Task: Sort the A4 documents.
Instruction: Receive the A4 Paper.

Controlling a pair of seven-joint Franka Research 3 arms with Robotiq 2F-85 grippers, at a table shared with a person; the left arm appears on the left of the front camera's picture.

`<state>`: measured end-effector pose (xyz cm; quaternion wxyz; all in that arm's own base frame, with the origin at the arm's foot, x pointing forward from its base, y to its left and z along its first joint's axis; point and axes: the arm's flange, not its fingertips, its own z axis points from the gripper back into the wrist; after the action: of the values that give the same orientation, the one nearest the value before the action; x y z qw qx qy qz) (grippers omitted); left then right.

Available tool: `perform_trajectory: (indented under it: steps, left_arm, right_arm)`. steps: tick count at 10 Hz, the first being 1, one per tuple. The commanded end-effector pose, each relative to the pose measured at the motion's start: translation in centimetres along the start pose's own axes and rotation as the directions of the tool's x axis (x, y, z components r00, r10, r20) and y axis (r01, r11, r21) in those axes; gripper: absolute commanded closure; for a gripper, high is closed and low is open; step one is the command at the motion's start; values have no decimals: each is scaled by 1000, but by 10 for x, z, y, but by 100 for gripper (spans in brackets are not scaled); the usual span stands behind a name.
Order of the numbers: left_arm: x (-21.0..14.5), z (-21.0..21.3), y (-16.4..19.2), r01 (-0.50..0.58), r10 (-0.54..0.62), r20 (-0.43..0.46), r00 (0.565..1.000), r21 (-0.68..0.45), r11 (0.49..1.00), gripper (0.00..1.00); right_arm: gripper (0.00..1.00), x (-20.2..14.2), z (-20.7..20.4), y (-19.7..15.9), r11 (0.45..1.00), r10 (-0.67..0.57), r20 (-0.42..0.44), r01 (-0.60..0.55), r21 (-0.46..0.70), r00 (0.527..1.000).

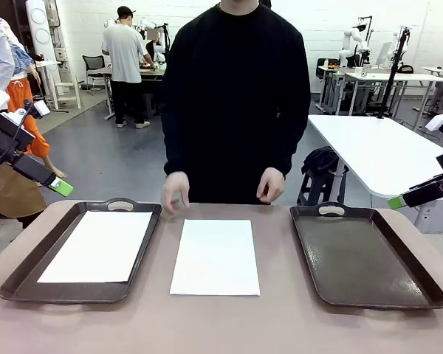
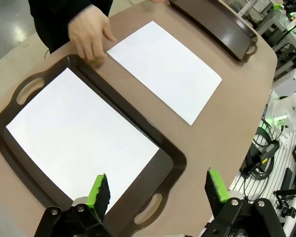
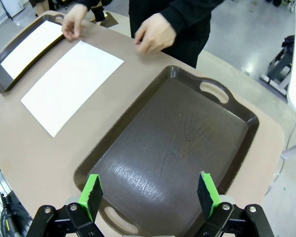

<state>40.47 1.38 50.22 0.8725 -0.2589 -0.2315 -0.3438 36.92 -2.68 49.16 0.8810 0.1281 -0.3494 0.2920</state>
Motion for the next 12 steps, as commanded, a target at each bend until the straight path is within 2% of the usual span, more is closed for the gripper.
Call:
perform_trajectory:
  steps: [1,12]
  left_arm:
    - [1,1,1,4,-4,0,1000,1,1000,0]
    - [1,1,1,4,-4,0,1000,1,1000,0]
  right_arm:
    - [0,-1,-1,0,1000,-3,5,3,10,1000]
    - [0,-1,-1,0,1000,-3,5,3,10,1000]
